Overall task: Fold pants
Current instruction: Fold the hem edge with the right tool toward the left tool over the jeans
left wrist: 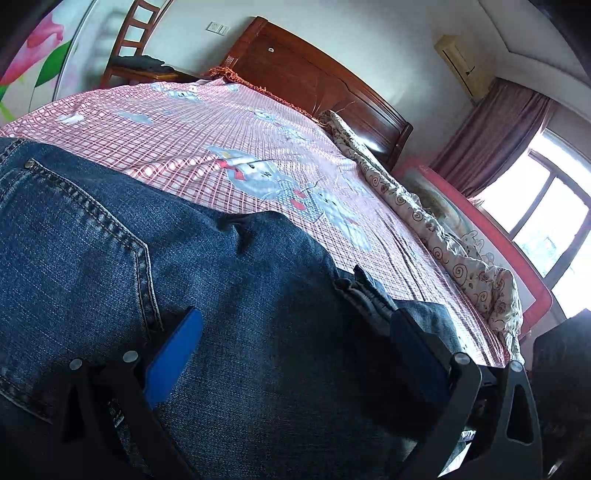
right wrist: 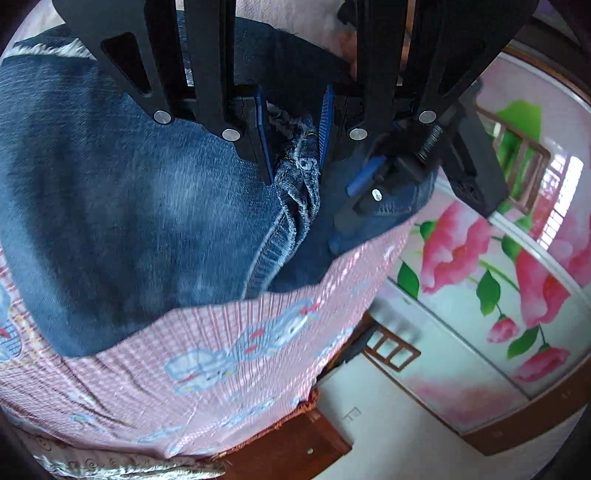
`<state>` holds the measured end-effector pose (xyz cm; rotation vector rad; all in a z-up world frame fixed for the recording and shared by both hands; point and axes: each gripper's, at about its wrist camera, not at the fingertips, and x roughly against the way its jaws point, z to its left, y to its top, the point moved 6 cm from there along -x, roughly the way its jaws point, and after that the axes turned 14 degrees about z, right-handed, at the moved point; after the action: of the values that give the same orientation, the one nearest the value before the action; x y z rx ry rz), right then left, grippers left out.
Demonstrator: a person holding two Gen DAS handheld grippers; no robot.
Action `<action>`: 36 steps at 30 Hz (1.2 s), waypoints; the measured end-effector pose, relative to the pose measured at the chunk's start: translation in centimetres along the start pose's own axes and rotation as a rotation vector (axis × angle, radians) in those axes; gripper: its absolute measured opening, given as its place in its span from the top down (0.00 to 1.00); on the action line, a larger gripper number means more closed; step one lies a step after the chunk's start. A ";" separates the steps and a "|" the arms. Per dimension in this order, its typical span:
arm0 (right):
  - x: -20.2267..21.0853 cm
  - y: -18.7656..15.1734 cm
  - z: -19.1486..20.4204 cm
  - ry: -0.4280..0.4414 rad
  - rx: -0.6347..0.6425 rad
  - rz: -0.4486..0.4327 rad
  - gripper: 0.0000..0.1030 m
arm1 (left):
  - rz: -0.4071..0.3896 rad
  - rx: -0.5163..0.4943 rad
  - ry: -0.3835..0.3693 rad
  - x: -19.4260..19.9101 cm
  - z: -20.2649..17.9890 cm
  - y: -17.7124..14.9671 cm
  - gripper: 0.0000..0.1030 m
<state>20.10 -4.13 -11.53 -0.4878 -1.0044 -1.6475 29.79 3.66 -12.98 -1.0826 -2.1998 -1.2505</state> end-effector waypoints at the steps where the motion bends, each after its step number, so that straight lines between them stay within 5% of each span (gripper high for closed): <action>1: -0.8 -0.6 0.1 -0.017 0.008 0.017 0.79 | -0.002 0.002 -0.006 0.0 0.1 0.0 0.02; 8: -0.7 -1.9 2.6 -0.058 0.143 0.012 0.79 | -0.061 0.032 -0.106 1.0 0.7 0.2 0.02; 11: -3.1 -2.9 2.3 -0.141 0.205 0.075 0.79 | -0.063 0.033 -0.109 0.9 0.7 0.3 0.02; 19: -1.5 -3.5 3.6 -0.098 0.239 0.015 0.79 | -0.055 0.031 -0.096 0.6 0.6 0.4 0.02; 23: -3.7 -4.2 2.6 -0.099 0.244 0.081 0.79 | -0.048 0.030 -0.086 0.4 0.5 0.4 0.02; 25: -3.4 -3.9 2.5 -0.048 0.214 0.102 0.69 | -0.041 0.026 -0.072 0.3 0.4 0.4 0.02; 27: -2.6 -3.8 2.6 0.003 0.194 0.144 0.43 | -0.029 0.022 -0.049 0.0 0.3 0.4 0.02; 28: -1.7 -3.8 2.4 0.002 0.182 0.139 0.40 | -0.020 0.018 -0.031 -0.2 0.2 0.4 0.02; 36: 5.2 -4.2 -2.2 0.048 -0.011 0.009 0.40 | -0.002 0.010 0.003 -0.5 0.2 0.3 0.02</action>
<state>14.88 -8.76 -10.43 -0.4574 -0.9568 -1.6496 30.35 3.78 -13.21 -1.0744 -2.2024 -1.2402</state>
